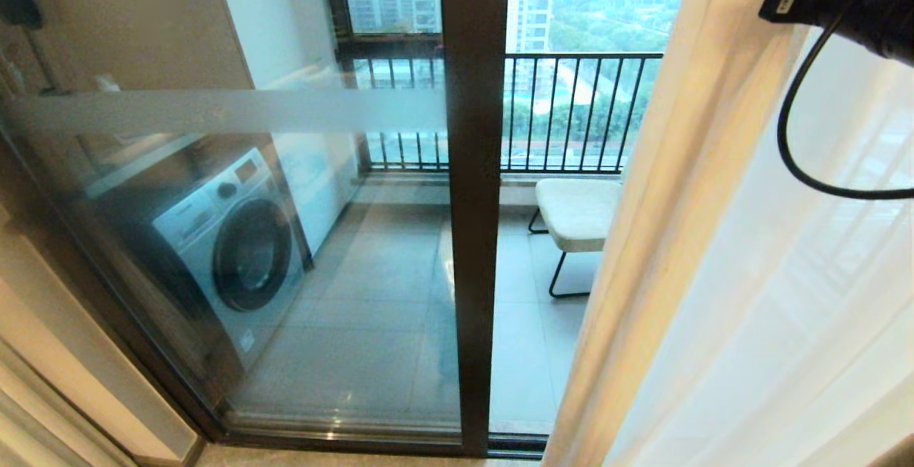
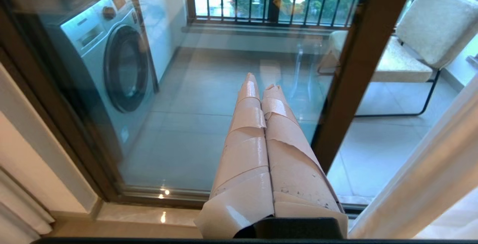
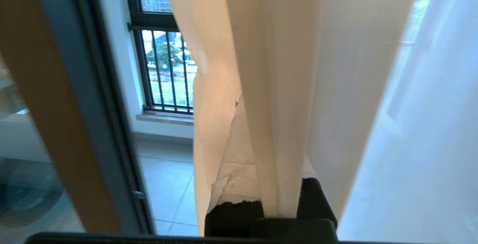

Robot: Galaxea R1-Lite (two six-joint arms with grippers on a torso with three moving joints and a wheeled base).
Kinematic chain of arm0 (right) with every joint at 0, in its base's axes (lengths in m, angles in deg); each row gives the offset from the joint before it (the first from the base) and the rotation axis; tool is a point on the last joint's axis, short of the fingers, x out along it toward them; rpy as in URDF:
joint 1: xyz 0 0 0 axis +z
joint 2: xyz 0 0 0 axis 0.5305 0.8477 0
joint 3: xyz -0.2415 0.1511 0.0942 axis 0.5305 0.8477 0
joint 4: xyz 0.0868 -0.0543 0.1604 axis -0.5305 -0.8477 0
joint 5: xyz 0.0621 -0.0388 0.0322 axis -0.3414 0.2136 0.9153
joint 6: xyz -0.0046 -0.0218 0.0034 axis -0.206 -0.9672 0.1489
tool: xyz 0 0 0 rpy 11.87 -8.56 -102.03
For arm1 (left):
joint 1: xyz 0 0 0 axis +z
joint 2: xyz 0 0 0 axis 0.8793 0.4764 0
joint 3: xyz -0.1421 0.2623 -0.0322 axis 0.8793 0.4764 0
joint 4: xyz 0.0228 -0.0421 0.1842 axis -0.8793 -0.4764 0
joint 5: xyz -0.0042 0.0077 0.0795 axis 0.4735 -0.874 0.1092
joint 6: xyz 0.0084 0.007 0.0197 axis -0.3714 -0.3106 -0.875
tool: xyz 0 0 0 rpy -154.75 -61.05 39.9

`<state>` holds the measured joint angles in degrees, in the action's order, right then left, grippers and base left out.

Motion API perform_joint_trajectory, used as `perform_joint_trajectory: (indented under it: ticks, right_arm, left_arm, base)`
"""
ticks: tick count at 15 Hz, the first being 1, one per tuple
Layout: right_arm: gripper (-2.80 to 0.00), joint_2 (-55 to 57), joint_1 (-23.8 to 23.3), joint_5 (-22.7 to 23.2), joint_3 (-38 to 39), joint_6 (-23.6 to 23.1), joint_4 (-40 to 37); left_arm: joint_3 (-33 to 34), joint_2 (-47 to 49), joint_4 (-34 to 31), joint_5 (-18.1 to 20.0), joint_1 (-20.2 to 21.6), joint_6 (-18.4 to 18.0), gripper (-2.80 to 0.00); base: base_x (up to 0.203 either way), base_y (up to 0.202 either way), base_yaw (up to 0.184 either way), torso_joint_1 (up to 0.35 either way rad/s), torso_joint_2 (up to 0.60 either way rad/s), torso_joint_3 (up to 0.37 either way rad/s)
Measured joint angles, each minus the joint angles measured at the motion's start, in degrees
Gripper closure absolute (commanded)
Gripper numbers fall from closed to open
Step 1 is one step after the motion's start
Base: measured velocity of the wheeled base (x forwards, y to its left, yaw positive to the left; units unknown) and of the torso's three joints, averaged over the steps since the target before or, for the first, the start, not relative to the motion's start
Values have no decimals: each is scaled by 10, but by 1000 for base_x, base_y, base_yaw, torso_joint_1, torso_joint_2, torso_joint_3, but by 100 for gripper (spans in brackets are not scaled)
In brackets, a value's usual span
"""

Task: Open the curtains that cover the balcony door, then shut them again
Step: Pull the inner curtains open on both sides

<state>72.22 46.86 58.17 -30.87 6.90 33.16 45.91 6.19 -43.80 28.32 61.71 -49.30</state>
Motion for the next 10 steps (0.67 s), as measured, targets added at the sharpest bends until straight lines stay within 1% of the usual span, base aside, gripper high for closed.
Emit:
perform_joint_trajectory:
  ticks: [10]
  right_arm:
    - [0,-1,0,0,0,0,-1]
  left_arm:
    - [0,0,0,0,0,0,0]
  base:
    - [0,-189,2,4,1,3]
